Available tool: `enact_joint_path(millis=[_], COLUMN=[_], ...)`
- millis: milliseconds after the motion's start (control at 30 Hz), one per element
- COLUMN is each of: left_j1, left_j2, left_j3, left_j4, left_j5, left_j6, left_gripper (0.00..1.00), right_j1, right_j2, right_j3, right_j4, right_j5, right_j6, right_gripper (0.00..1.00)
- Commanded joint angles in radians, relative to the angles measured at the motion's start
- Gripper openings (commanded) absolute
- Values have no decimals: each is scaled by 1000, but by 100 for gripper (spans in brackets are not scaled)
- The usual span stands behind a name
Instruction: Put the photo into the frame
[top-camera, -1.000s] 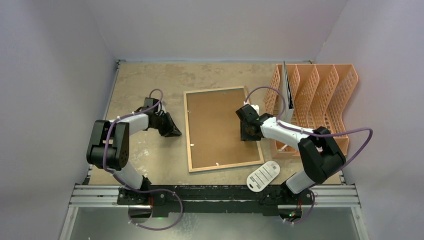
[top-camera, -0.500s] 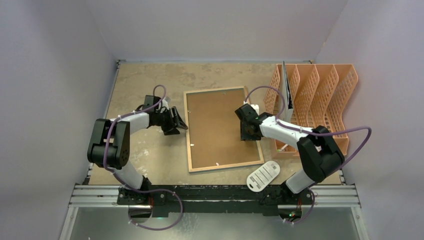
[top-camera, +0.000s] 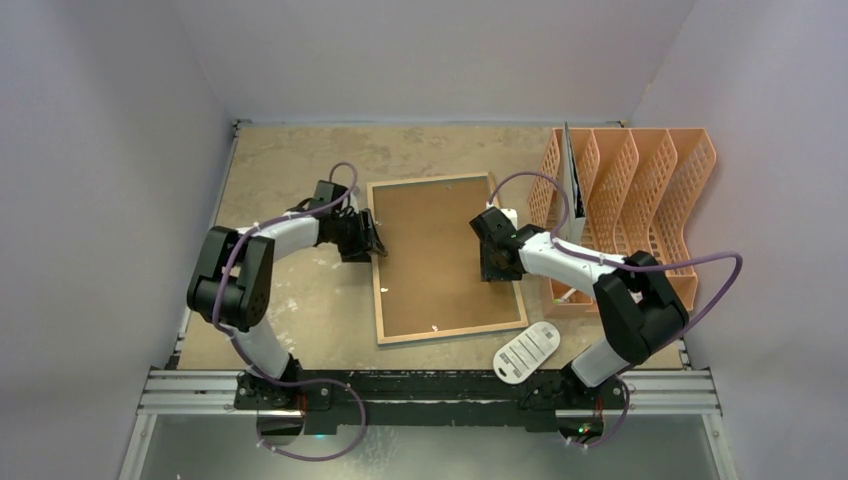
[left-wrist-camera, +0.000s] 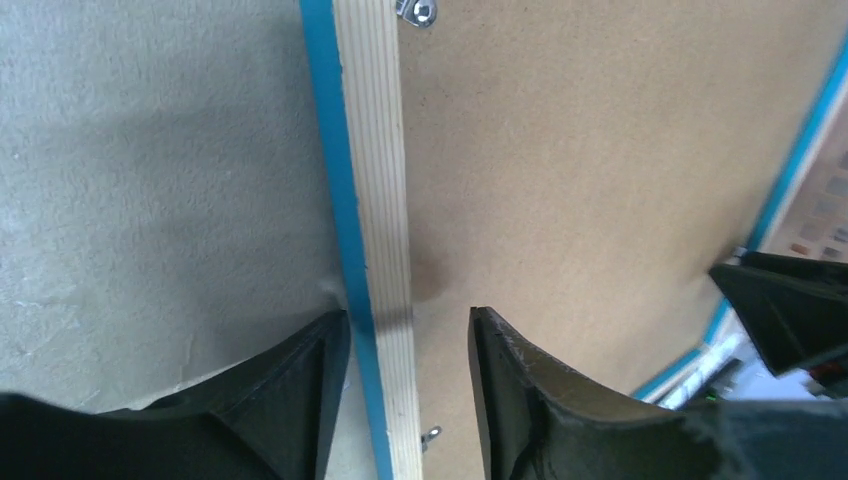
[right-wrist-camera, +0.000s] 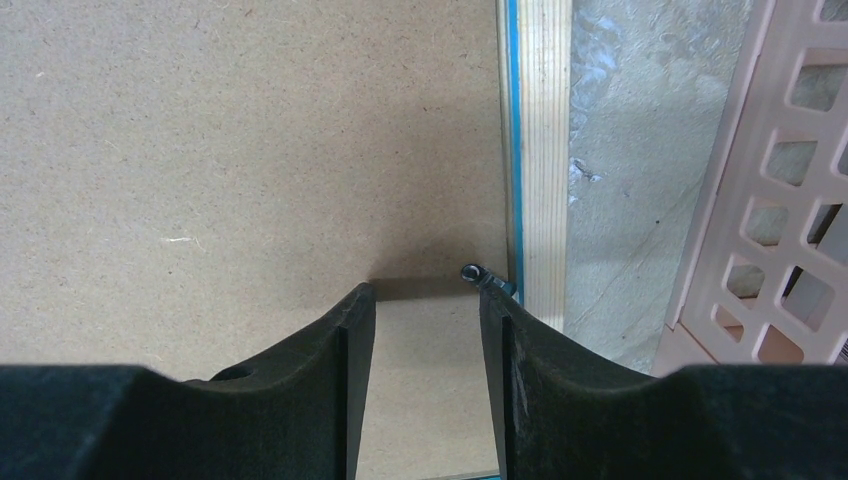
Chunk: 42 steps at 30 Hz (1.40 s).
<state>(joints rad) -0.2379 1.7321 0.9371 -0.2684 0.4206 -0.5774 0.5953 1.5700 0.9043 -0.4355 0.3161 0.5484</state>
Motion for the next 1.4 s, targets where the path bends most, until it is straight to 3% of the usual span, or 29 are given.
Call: enact_joint_path(millis=[0,100,367,667,867,1133,1367], left_j1=[-41,-41,-38,41,102,135,135], left_j2=[77,88,109,148,153,168,179], left_j3=[3,23,103,146,179,208,218], left_j4=[-135,-172,-249,-274,-305,-298,-293], left_j5=[-288,-356,-468,-479,-505,-425,-425], left_j6=[60,74,131,148,186,178,172], left_gripper=[45,31,17,16,16,28,28], right_j1=[-10,-9,-9,-9,22,56,57], right_j2=[28,19,15,26,25,82,109], right_j3=[-4,-9,1,43,84,136,121], right_j4=[21,36,78,94,177,178,171], right_j5=[17,1,-46,-84,-221,-206,-271], right_j6=[-21,-31,-59,-98,-186,-199,-219], right_gripper=[47,46,44,44,45,46,42])
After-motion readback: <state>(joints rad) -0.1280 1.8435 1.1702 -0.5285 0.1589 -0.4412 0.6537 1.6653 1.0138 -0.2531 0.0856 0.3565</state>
